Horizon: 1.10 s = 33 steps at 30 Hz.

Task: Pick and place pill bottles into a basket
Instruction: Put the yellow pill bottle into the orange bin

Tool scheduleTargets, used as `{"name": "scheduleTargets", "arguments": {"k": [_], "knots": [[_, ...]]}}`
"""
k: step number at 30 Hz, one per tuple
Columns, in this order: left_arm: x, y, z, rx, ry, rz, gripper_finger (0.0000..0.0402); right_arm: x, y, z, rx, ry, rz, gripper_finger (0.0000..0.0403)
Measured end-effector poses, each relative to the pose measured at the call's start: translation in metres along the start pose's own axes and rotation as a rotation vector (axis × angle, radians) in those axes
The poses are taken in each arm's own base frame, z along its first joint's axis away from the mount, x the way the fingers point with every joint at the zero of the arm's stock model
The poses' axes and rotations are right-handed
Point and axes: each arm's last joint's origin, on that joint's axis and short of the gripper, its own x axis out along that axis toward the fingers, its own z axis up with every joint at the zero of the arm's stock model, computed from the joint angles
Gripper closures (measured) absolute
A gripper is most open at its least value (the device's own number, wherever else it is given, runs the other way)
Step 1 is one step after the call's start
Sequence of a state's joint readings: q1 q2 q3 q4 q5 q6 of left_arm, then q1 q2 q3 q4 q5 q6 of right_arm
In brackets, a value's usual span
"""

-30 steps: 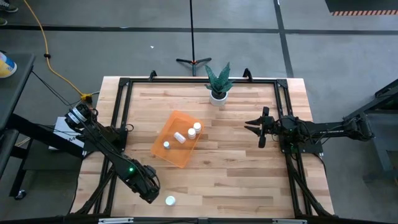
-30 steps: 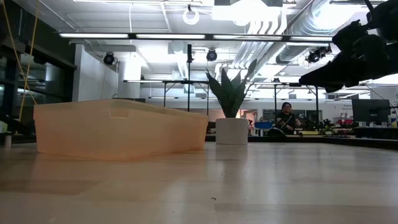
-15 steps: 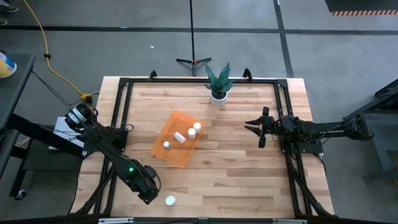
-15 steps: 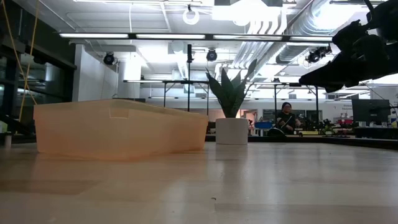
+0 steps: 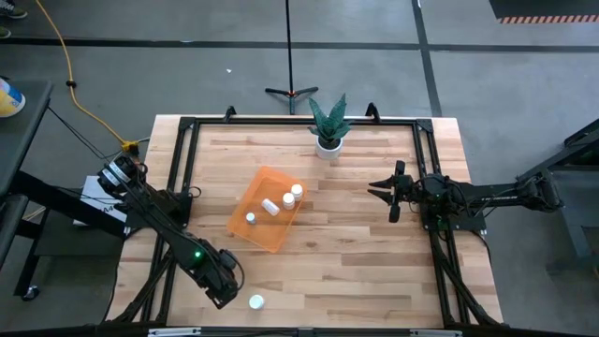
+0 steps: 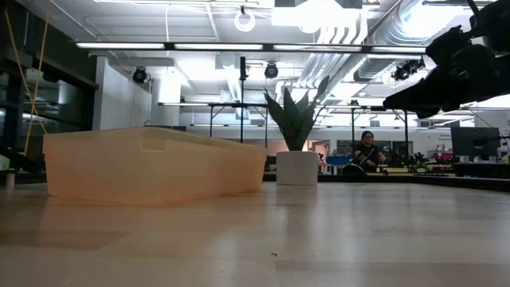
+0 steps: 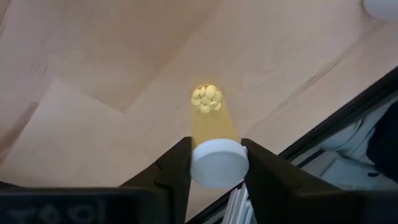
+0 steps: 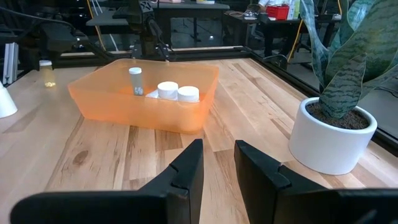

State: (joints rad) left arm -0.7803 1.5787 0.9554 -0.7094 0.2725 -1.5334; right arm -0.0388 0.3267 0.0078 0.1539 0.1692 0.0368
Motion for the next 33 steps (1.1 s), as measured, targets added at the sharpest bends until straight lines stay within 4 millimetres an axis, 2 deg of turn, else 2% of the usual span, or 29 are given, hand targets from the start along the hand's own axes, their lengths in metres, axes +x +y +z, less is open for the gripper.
{"name": "scheduleTargets", "arguments": {"k": [3, 7, 10, 13, 18, 22, 28, 33], "knots": [[-0.004, 0.001, 0.006, 0.011, -0.001, -0.003, 0.0229, 0.0, 0.0, 0.0, 0.0, 0.0, 0.0, 0.032], [-0.017, 0.004, 0.018, 0.066, -0.009, 0.012, 0.0246, 0.0, 0.0, 0.0, 0.0, 0.001, 0.0, 0.032], [-0.037, 0.007, 0.029, 0.107, -0.014, 0.028, 0.0256, 0.0, 0.0, -0.001, 0.004, 0.007, 0.0, 0.032], [-0.058, 0.011, 0.041, 0.145, -0.03, 0.068, 0.0249, 0.0, 0.0, -0.002, 0.004, 0.016, 0.0, 0.032], [-0.091, 0.017, 0.068, 0.241, -0.088, 0.111, 0.0226, 0.0, 0.0, -0.003, 0.003, 0.026, -0.001, 0.032], [-0.111, 0.023, 0.092, 0.303, -0.147, 0.104, 0.0235, 0.0, 0.0, -0.003, 0.001, 0.034, -0.001, 0.032], [-0.125, 0.041, 0.121, 0.337, -0.179, 0.102, 0.0253, 0.0, 0.0, -0.005, -0.001, 0.046, -0.002, 0.032], [-0.131, 0.05, 0.133, 0.366, -0.189, 0.103, 0.0231, 0.0, 0.0, -0.005, -0.001, 0.048, -0.002, 0.032]]}}
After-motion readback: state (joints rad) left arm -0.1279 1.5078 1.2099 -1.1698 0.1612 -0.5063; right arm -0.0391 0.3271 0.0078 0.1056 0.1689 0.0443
